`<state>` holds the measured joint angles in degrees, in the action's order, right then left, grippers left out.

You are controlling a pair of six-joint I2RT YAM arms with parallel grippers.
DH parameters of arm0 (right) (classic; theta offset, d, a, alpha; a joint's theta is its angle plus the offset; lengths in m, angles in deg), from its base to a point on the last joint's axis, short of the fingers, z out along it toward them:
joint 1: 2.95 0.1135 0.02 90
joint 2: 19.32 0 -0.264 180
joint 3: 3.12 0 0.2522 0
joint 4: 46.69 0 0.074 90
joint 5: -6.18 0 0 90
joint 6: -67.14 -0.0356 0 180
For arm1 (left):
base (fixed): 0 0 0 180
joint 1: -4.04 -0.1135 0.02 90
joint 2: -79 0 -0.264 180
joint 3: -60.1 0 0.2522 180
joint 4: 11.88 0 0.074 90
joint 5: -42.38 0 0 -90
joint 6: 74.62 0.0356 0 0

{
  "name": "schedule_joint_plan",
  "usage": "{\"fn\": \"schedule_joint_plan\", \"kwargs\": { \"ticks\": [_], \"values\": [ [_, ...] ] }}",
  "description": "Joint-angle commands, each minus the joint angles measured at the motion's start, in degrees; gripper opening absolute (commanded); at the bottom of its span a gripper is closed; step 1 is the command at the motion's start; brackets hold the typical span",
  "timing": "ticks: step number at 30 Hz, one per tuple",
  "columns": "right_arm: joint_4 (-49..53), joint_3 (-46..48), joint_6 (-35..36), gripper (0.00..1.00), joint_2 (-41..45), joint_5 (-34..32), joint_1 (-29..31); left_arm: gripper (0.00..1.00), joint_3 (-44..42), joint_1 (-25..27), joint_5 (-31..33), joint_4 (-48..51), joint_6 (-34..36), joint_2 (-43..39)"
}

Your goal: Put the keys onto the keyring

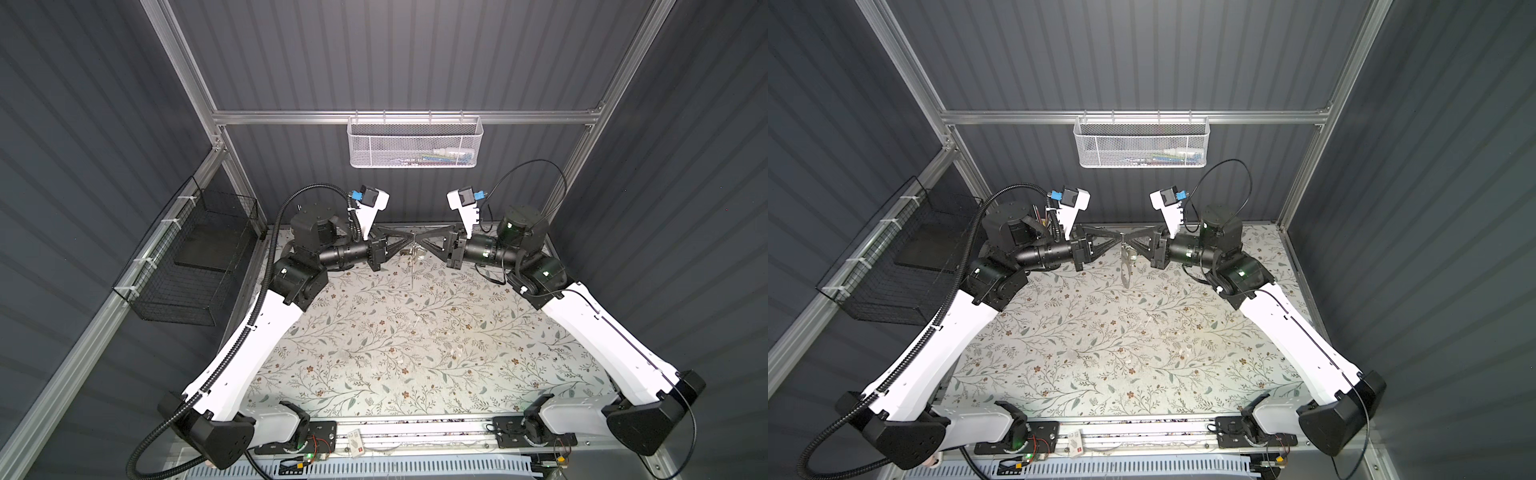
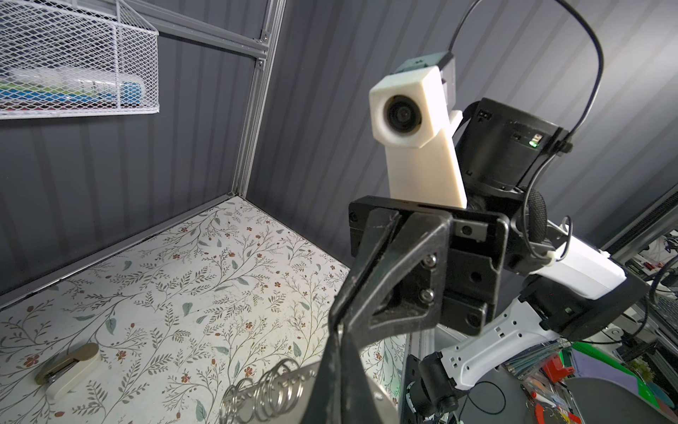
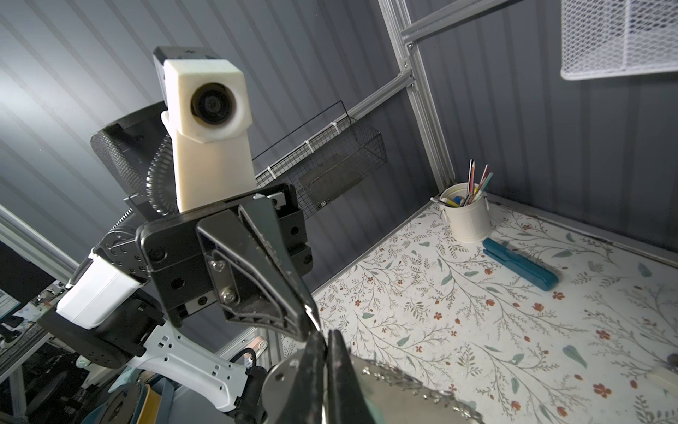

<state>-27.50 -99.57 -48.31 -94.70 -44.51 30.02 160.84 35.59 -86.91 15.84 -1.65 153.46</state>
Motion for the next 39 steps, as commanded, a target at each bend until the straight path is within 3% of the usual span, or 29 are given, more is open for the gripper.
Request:
{"fn": "schedule_joint_plan", "kwargs": {
  "ticks": [1, 5, 8, 9, 14, 26, 39],
  "values": [
    [-0.4, -1.4, 0.2, 0.04, 0.2, 0.4, 0.2, 0.00, -0.4, 0.0, -1.4, -1.4, -0.4, -1.3],
    [0.1, -1.2, 0.8, 0.04, 0.6, -0.6, 0.2, 0.01, -0.7, -0.1, -1.0, -1.3, -0.4, -1.3],
    [2.3, -1.3, 2.5, 0.04, 1.0, -2.4, 0.2, 0.26, -0.2, 0.0, 0.7, 0.4, 0.3, -1.5],
    [3.6, -1.5, 3.5, 0.04, 1.0, -2.9, 0.2, 0.27, 0.1, -0.1, 1.3, 1.5, 0.9, -1.6],
    [14.7, -5.8, 12.3, 0.04, 0.6, -5.1, 0.0, 0.27, 2.6, -0.1, 3.3, 8.7, 5.7, -1.7],
    [50.5, -25.6, 34.0, 0.05, -9.5, -8.9, 1.3, 0.24, 11.2, -0.1, 0.4, 26.2, 17.9, 4.0],
    [53.0, -28.5, 36.8, 0.05, -11.8, -10.2, 3.6, 0.18, 11.2, 0.0, -3.1, 29.0, 19.5, 6.6]
  ]
}}
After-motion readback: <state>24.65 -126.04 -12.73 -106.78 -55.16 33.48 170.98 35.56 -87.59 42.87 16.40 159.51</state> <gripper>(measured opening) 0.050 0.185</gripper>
